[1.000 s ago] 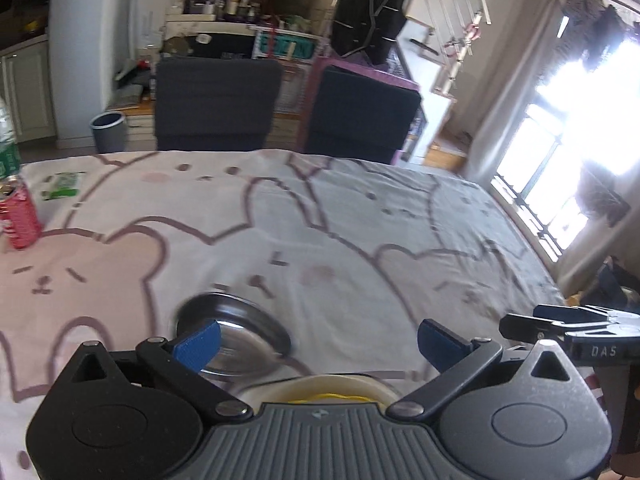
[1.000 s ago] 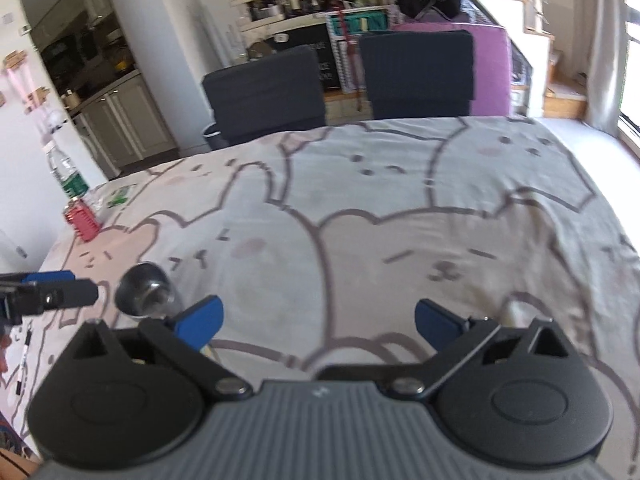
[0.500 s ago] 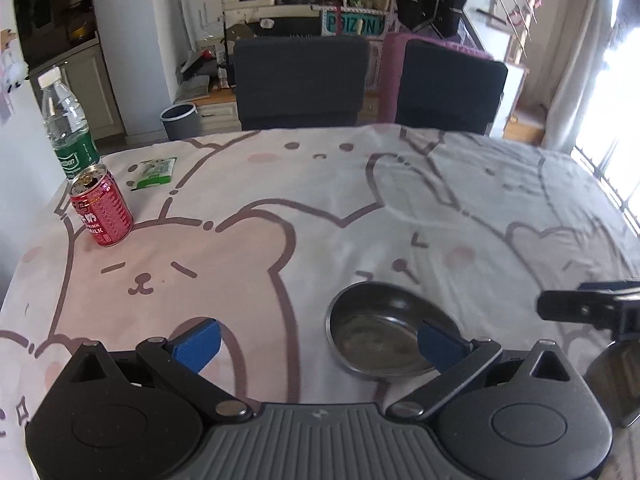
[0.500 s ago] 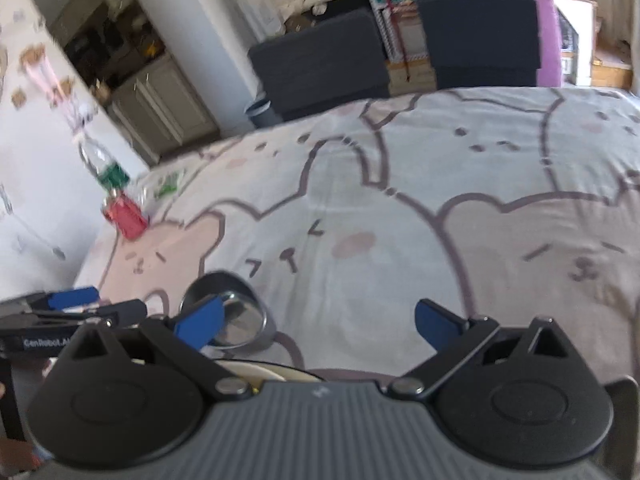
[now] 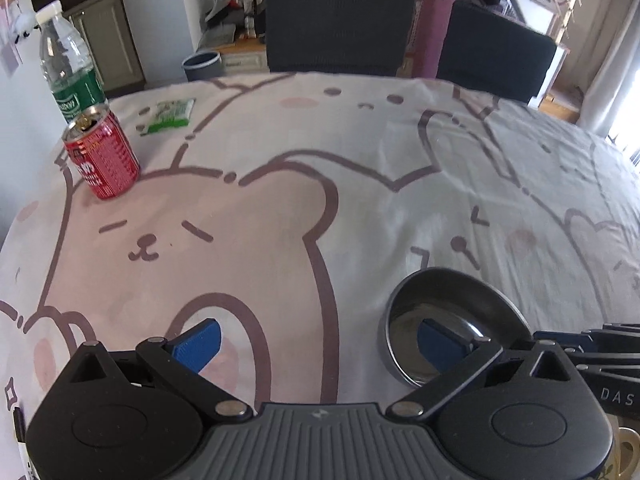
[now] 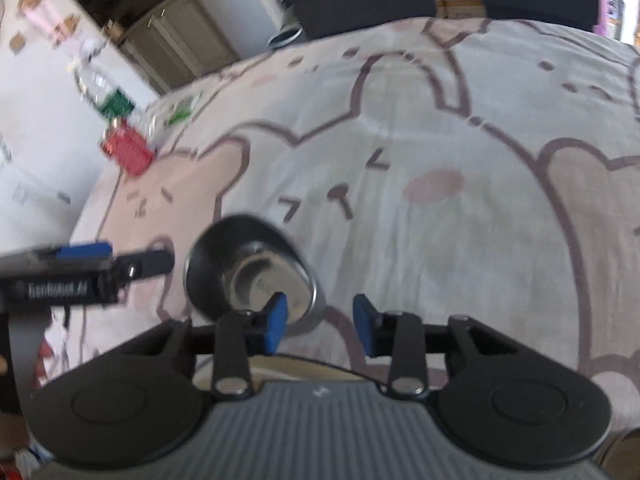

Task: Organize plates and bowls
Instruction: 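Move both tools to the small round steel bowl and grasp its rim, then lift the steel bowl with both tools and carry it over the tray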

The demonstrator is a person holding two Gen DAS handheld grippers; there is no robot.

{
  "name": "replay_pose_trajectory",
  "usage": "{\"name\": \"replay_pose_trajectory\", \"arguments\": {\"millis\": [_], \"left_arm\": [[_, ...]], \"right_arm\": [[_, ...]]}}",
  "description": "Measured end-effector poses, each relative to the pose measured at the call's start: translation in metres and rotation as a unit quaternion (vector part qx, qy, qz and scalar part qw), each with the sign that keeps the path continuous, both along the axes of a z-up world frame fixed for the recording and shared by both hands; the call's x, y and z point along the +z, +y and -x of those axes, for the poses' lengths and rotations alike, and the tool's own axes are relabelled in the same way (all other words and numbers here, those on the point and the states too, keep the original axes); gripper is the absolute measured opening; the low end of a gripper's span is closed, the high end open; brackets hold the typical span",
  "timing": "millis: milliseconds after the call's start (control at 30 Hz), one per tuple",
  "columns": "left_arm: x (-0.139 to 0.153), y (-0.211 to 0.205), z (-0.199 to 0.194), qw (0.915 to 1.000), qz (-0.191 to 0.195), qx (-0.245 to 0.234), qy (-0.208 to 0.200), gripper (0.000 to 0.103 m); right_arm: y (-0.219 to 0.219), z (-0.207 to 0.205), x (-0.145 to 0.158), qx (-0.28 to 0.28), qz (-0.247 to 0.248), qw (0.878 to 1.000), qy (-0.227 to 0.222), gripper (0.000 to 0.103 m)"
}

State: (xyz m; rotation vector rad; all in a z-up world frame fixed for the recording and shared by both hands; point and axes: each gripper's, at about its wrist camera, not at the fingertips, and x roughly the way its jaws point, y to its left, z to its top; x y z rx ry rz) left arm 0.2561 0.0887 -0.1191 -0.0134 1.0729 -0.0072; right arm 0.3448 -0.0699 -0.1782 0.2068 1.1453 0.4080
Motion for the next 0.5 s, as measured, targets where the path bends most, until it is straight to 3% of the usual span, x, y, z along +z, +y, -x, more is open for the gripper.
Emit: {"name": "replay_pose_trajectory", "arguments": {"millis": [33, 100, 200, 333, 433, 500], "left_arm": [[-0.001, -0.002, -0.001, 1.0000, 0.002, -0.002, 0.003, 0.103], [-0.002, -0.004, -0.001, 0.9999, 0.014, -0.006, 0.004, 0.099], [-0.004, -0.008, 0.001, 0.9984, 0.052, -0.011, 0.017, 0.085], [-0.009, -0.013, 0.003, 0.9927, 0.114, -0.007, 0.038, 0.065], [-0.011, -0.016, 0.006, 0.9848, 0.169, -0.005, 0.039, 0.057], [-0.011, -0.020, 0.007, 0.9823, 0.183, -0.006, 0.040, 0.051]], "right_arm": [[0.001, -0.001, -0.002, 0.004, 0.001, 1.000, -0.001, 0.028], [0.000, -0.002, -0.003, 0.001, 0.002, 1.000, -0.006, 0.009], [-0.007, -0.002, 0.003, -0.002, 0.018, 0.999, -0.032, 0.005], [-0.018, -0.006, 0.006, -0.018, 0.023, 0.999, -0.035, 0.005], [-0.023, -0.005, 0.007, -0.024, 0.029, 0.999, -0.037, 0.005], [-0.025, -0.004, 0.006, -0.023, 0.030, 0.999, -0.032, 0.006]]}}
